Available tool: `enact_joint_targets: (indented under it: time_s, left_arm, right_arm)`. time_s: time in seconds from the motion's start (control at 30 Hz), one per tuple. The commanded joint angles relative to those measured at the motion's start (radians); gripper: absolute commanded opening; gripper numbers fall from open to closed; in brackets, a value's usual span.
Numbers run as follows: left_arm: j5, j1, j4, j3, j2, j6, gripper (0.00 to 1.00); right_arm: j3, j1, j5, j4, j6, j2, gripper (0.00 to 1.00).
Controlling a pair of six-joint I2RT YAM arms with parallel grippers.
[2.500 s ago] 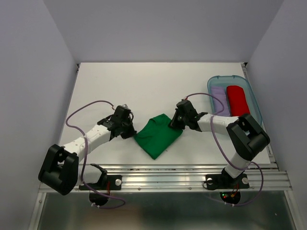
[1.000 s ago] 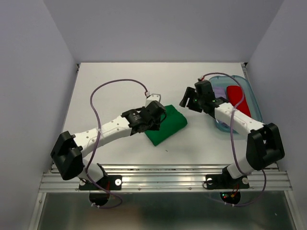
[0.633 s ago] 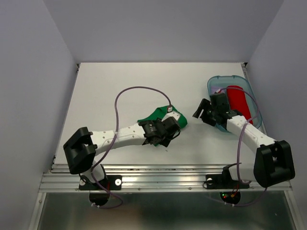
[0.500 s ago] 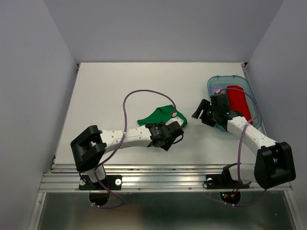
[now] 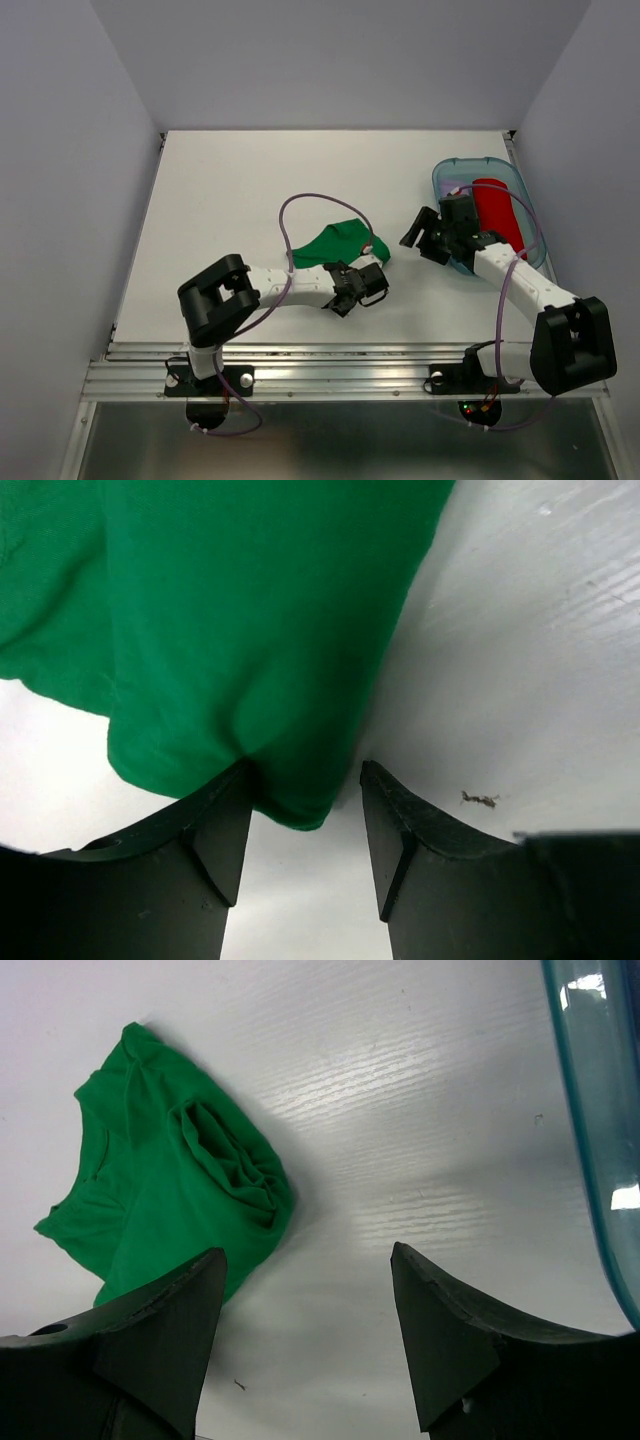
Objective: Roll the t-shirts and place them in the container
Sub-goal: Roll the T-shirt to the center of the board.
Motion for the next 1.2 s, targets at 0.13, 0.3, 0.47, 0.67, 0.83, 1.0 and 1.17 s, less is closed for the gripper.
enact_joint_targets:
  time_s: [0.13,0.3,0.47,0.67,0.83,1.0,1.17]
  left_arm:
    - [-0.003,0.056,0.071,0.015,0.044,0.030,0.47]
    - [0.151,0.121,0.148,-0.010,0.019,0.065,0.00]
    - [0.392,0.190,0.214,-0.024,-0.077,0.086,0.00]
    - [0.650,0.266,0.255,-0.034,-0.142,0.076,0.00]
    - [0.739,0.287,0.283,-0.039,-0.140,0.059,0.00]
    - [0.785,0.298,0.306,-0.061,-0.145,0.050,0.00]
    - [0.805,0.306,0.323,-0.082,-0.159,0.040,0.00]
  right_arm:
    - [-0.008,-0.009,-0.015,0.019,0.009,-0.030,0.73]
    - [-0.027,-0.009,-0.069,0.019,0.009,-0.039,0.73]
    - [-0.040,-0.009,-0.164,0.019,0.004,-0.029,0.72]
    - [-0.184,0.000,-0.327,0.242,0.119,-0.075,0.87]
    - [-0.271,0.023,-0.347,0.468,0.245,-0.049,0.93]
    - [-0.303,0.056,-0.344,0.638,0.325,0.013,0.96]
    - [-0.272,0.066,-0.316,0.692,0.358,0.105,0.96]
